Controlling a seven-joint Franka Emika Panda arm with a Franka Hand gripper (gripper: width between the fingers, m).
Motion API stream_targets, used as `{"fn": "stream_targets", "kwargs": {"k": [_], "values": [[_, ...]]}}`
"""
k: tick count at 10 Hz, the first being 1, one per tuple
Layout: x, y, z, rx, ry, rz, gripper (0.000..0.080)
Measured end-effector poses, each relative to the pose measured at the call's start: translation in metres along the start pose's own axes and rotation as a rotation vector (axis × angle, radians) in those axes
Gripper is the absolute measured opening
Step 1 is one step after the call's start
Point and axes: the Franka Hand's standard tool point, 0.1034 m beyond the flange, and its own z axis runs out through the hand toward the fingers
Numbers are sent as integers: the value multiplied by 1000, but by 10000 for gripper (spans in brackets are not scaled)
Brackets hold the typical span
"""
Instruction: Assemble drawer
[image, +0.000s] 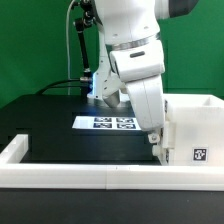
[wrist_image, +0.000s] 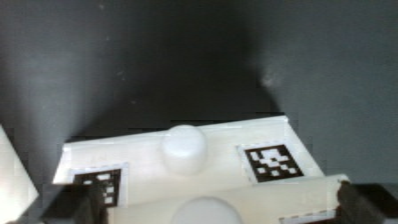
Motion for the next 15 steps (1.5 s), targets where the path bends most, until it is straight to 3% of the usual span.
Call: {"fn": "stream_targets", "kwargs": {"k": [1,3,4,7,10,15], "values": [[3,0,0,-2,0,-6,649],[9,3,-7,-65,-16,-12,649],[10,-1,-10,-75,-23,5,649],[3,-1,-8,-72,-21,-29,649],[-8,-4,-2,-121,-20,-227,649],[-7,-4,0,-119,-19,-230,649]]}}
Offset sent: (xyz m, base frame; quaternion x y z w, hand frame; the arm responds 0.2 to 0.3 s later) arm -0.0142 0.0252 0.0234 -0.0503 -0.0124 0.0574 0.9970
